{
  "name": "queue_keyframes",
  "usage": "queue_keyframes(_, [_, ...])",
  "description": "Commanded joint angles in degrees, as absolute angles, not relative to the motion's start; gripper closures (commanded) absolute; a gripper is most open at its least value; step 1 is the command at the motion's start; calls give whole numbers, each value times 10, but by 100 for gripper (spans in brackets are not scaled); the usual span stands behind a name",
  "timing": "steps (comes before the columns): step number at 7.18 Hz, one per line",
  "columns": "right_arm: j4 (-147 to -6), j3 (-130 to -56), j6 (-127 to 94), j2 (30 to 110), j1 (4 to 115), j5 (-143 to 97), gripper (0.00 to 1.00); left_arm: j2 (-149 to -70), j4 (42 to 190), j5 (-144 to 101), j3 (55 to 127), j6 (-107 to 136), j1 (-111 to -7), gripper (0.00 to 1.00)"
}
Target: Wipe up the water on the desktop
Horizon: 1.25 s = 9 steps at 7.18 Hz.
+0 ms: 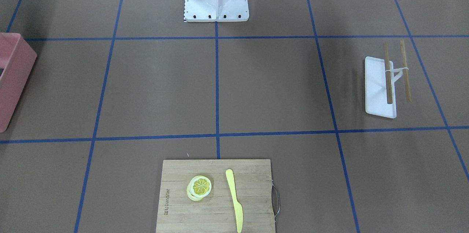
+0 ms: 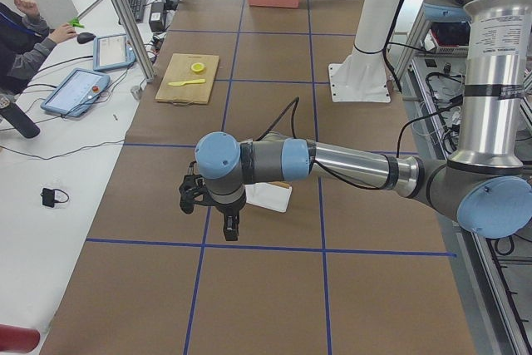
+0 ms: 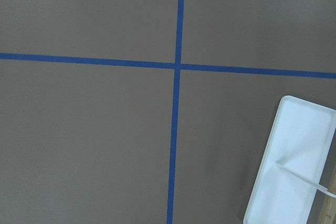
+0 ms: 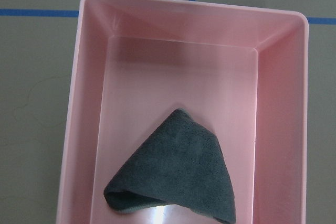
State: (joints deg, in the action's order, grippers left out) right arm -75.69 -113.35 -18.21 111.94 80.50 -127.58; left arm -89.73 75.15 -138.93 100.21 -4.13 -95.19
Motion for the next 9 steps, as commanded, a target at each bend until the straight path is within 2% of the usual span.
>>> queue_keyframes(1, [-725,-1129,-196,1113,805,-1268,0,-896,751,-1389,996,-41,-952,1])
queue_keyframes(4, [-718,-1128,-198,1117,806,-1295,0,-883,772,-1357,973,-40,-951,1])
queue_keyframes(6, [-718,-1129,-196,1124,808,-1297,0,-834,879,-1341,973,-33,-952,1])
queue_keyframes(9, [-727,-1105,-196,1127,806,-1299,0,-836,879,-1341,970,-33,-950,1])
